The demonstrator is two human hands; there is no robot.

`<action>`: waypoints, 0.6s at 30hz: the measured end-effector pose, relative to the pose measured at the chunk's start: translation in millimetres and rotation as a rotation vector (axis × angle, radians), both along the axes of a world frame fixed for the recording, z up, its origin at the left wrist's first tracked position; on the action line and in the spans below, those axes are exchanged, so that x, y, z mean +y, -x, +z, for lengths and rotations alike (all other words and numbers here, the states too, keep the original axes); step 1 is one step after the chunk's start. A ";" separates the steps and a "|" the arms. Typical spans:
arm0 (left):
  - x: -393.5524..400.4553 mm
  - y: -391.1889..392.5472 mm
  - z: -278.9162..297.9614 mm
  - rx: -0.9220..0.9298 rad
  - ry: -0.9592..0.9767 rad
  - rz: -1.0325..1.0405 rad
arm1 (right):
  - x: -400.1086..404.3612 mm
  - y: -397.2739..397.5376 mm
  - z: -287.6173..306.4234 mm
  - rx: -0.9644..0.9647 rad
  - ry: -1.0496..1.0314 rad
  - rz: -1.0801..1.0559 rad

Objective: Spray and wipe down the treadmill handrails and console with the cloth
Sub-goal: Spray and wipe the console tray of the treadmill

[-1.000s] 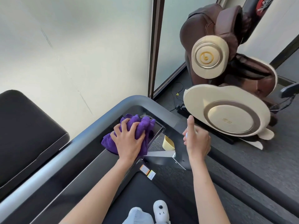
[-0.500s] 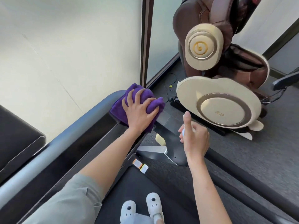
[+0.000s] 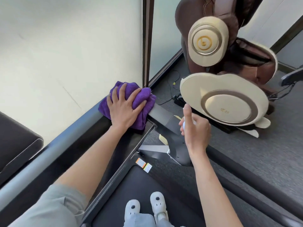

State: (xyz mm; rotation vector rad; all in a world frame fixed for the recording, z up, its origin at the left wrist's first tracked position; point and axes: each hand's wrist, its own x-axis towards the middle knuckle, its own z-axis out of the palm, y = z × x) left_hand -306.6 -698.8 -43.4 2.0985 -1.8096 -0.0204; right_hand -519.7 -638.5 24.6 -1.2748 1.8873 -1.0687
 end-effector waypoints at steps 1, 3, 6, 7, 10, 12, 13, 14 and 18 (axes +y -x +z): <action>2.0 10.3 -1.5 0.045 0.000 0.018 | 1.0 4.0 -0.6 -0.004 -0.003 -0.014; 8.1 35.1 -6.3 0.108 0.023 -0.017 | 4.9 13.3 -2.5 -0.014 -0.018 -0.053; 18.9 56.3 -11.3 0.155 0.066 -0.109 | 12.5 28.8 -7.8 -0.031 -0.030 -0.101; 24.2 61.3 -12.6 0.158 0.073 -0.138 | 15.5 33.5 -10.0 -0.031 -0.035 -0.112; 47.1 77.6 -18.5 0.132 0.075 -0.262 | 24.6 43.3 -14.8 -0.050 -0.052 -0.150; 55.8 80.1 -22.0 0.102 0.061 -0.285 | 29.2 46.2 -15.7 -0.061 -0.055 -0.166; 52.4 76.5 -20.9 0.114 0.057 -0.241 | 30.4 47.0 -15.3 -0.055 -0.055 -0.165; 44.5 71.7 -17.5 0.148 0.055 -0.172 | 31.6 47.9 -14.6 -0.045 -0.052 -0.164; 10.6 78.0 0.6 0.229 -0.016 0.048 | 41.4 61.4 -14.5 -0.038 -0.038 -0.198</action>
